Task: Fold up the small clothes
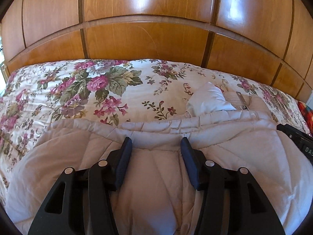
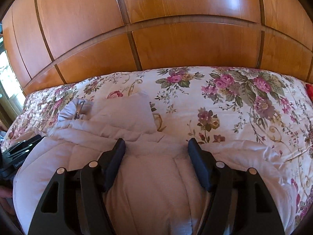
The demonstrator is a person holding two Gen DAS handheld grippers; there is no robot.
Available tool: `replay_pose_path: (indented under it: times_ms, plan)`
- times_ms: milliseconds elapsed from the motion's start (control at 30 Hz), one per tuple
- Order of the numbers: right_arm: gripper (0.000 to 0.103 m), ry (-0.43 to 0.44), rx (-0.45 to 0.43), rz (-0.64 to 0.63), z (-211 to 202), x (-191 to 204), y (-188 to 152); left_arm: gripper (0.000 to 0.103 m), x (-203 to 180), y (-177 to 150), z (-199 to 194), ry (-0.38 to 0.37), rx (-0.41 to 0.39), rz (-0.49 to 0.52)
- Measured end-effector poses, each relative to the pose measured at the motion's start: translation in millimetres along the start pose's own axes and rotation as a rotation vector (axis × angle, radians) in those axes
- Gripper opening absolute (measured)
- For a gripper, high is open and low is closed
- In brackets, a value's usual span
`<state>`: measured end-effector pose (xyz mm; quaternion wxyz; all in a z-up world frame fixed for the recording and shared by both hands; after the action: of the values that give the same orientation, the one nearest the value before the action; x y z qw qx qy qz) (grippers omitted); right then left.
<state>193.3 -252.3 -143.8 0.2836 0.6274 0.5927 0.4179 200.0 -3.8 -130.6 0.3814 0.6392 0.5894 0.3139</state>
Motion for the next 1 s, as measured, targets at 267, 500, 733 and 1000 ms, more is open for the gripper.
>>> replay_pose_path:
  times_ms: [267,500,733,1000]
  plan:
    - [0.079,0.011,-0.134,0.178,-112,-9,17,0.061,5,6,-80,-0.031,-0.054,-0.045]
    - [0.078,-0.081,-0.215,0.252,-201,-21,-47,0.061,-24,-37,-141,-0.095,-0.067,-0.012]
    - [0.079,-0.209,-0.196,0.469,-240,-68,-102,0.061,-43,-80,-130,-0.081,-0.011,0.090]
    - [0.084,-0.094,-0.153,0.696,-261,-93,-143,0.061,-43,-76,-151,-0.119,0.001,0.014]
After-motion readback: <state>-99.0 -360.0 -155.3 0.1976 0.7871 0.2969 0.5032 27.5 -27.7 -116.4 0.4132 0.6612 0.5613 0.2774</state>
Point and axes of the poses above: each gripper's, at about its wrist camera, not at the fingertips, and z roughly the way its jaws point, x to its left, y to its top, the point moved 2 cm from there along z, roughly the way its jaws point, and after that the axes turned 14 degrees about -x, right-handed, at the moved point
